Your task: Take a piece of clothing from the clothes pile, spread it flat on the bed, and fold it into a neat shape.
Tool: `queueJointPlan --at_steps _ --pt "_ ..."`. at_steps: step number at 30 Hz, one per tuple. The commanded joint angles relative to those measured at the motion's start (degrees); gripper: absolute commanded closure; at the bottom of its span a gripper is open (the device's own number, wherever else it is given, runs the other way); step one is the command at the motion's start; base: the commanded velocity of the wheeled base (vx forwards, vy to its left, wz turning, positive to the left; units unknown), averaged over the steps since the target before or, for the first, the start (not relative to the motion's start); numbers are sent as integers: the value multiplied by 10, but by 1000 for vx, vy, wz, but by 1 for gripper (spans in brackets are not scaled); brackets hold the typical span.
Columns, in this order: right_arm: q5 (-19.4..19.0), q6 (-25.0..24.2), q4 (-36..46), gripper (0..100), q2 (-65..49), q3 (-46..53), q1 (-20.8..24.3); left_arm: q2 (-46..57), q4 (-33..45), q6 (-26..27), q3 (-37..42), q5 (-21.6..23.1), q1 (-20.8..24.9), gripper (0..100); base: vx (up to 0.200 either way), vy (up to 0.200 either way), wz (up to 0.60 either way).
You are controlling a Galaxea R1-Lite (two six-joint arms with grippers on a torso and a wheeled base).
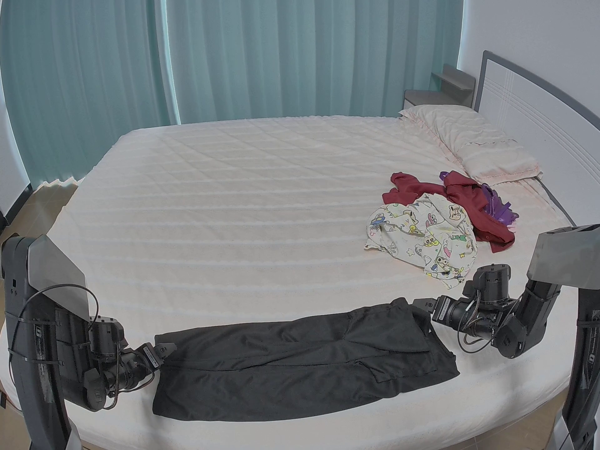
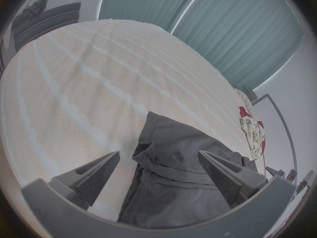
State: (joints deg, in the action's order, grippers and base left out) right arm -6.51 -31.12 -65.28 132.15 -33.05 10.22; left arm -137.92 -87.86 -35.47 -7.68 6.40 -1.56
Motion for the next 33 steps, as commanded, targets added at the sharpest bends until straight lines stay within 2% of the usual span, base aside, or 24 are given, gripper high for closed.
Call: queueJointPlan --at_steps 1,11,12,27,33 --pt "0 0 0 0 -4 1 2 -2 0 0 -3 -3 7 0 0 0 0" --pt "0 0 0 0 -7 2 3 -10 0 -1 -7 -13 31 0 0 0 0" --pt "0 0 0 0 -6 2 3 -13 0 -2 -11 -24 31 100 0 0 0" --pt "-1 -3 1 0 -15 16 3 -6 -10 -2 -21 -57 28 100 0 0 0" --pt "-3 -65 0 0 -20 60 7 27 -12 -4 -26 -58 29 100 0 0 0"
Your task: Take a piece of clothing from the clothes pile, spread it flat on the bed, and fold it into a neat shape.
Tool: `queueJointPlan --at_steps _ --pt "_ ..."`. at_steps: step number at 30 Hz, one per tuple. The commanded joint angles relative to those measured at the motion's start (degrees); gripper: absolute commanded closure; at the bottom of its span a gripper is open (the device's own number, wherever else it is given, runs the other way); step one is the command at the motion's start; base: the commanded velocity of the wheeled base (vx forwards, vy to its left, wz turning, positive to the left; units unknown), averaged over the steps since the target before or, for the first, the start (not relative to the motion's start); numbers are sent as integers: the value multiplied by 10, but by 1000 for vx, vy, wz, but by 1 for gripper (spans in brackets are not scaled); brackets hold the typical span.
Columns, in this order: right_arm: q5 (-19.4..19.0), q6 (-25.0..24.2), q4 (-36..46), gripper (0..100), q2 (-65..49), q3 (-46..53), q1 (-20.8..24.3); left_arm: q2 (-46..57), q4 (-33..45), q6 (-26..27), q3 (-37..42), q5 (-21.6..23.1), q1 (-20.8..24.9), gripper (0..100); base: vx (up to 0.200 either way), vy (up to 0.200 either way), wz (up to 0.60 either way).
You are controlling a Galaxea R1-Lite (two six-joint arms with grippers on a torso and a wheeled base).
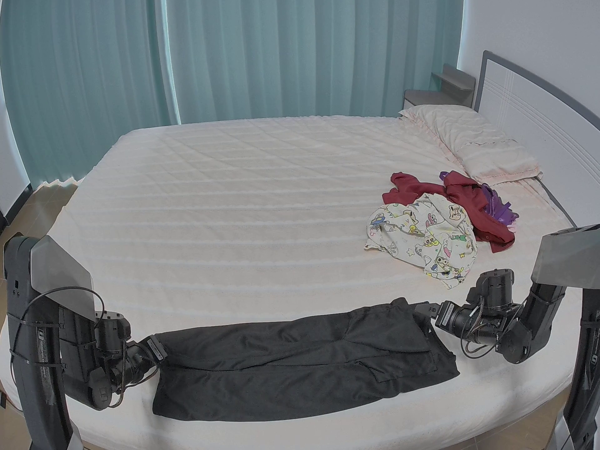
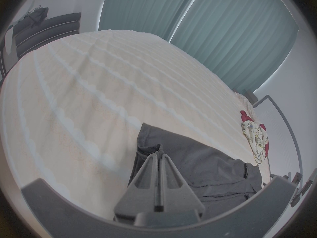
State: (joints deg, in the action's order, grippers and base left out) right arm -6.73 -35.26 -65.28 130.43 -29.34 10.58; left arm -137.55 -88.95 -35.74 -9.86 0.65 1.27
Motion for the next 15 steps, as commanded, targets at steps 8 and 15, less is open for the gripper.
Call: queueJointPlan --at_steps 8,15 --pt "-5 -65 1 0 5 32 34 27 -1 -10 -20 -2 0 100 0 0 0" --pt "0 -68 2 0 43 10 59 36 -1 -41 -30 -3 1 100 0 0 0"
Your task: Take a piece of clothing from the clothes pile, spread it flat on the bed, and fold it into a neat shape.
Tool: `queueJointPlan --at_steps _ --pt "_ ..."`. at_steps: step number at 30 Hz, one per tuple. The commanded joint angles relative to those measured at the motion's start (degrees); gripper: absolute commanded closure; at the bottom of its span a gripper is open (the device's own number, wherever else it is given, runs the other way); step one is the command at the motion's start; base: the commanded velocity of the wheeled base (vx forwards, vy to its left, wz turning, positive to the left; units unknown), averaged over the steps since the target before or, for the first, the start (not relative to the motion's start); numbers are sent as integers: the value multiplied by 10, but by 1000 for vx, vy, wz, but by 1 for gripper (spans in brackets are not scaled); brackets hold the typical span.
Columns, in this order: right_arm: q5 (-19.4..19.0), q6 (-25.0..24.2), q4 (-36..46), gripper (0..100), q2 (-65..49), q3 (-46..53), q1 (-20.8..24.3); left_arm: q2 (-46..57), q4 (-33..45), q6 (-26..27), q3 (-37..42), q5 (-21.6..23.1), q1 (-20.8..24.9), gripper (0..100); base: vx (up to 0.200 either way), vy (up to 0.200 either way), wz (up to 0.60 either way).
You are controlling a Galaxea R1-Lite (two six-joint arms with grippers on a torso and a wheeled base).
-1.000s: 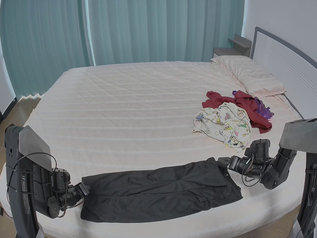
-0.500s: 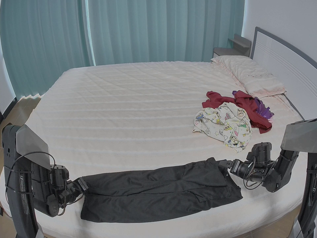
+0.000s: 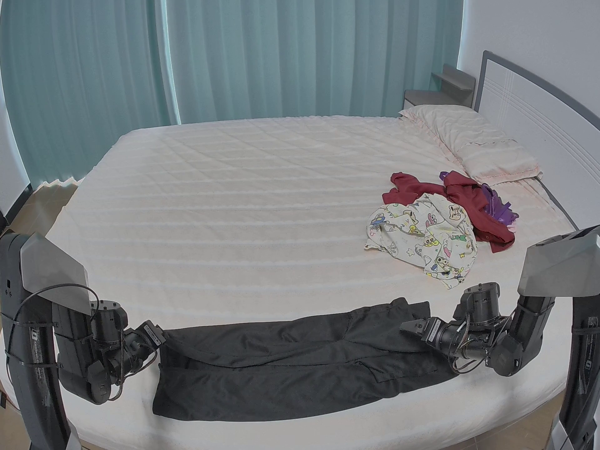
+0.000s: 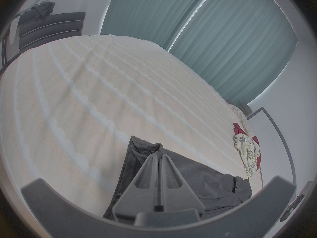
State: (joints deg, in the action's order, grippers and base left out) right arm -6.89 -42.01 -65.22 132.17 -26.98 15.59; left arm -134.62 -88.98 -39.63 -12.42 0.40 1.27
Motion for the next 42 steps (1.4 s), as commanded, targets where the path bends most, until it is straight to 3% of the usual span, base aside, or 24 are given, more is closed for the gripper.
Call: queueJointPlan --at_steps 1,7,8,23,42 --pt "2 0 4 0 28 -18 8 7 -1 -2 -4 -1 1 100 0 0 0" --pt "3 1 7 0 42 -33 8 8 -1 -2 -4 -1 0 100 0 0 0" --pt "4 0 5 100 43 -35 8 8 -1 -2 -4 -1 0 100 0 0 0" --pt "3 -1 -1 100 10 -42 -7 11 -1 -1 -15 -8 -3 100 0 0 0" --pt "5 1 11 100 11 -157 -28 15 6 0 -119 -9 -34 100 0 0 0"
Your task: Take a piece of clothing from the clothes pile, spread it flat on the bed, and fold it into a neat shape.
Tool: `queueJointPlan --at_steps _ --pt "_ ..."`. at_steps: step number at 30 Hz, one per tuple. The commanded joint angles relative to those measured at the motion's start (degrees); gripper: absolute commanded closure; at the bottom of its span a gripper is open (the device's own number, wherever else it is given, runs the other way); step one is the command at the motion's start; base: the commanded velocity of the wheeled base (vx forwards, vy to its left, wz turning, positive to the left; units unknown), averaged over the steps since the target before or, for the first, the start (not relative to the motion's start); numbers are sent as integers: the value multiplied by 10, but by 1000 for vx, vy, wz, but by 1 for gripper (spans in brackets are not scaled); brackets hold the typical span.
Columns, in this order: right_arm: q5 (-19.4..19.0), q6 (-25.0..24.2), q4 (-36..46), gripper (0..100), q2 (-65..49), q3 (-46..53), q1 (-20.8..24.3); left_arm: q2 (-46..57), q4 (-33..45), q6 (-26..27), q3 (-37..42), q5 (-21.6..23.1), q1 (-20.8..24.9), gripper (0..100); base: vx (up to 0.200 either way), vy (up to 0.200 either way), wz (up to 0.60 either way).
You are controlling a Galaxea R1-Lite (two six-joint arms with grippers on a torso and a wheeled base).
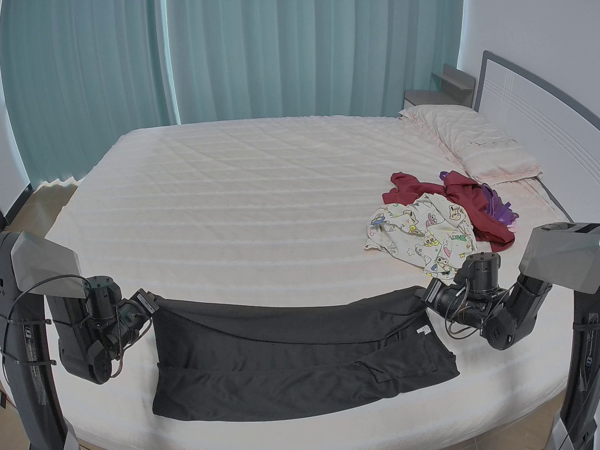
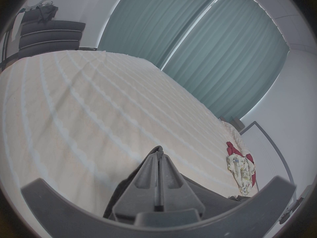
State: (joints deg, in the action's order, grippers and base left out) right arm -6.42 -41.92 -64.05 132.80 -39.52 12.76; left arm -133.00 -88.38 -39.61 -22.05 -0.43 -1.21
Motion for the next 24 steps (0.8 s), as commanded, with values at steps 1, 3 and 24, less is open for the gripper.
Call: queueJointPlan --at_steps 1,3,24 --pt "1 0 0 100 5 -39 0 -2 0 0 -28 0 -10 100 0 0 0" --pt "4 0 2 100 9 -57 0 -2 0 0 -41 -2 -12 100 0 0 0" --pt "50 56 -16 100 43 -19 -1 -60 -5 7 -2 -27 -37 100 0 0 0"
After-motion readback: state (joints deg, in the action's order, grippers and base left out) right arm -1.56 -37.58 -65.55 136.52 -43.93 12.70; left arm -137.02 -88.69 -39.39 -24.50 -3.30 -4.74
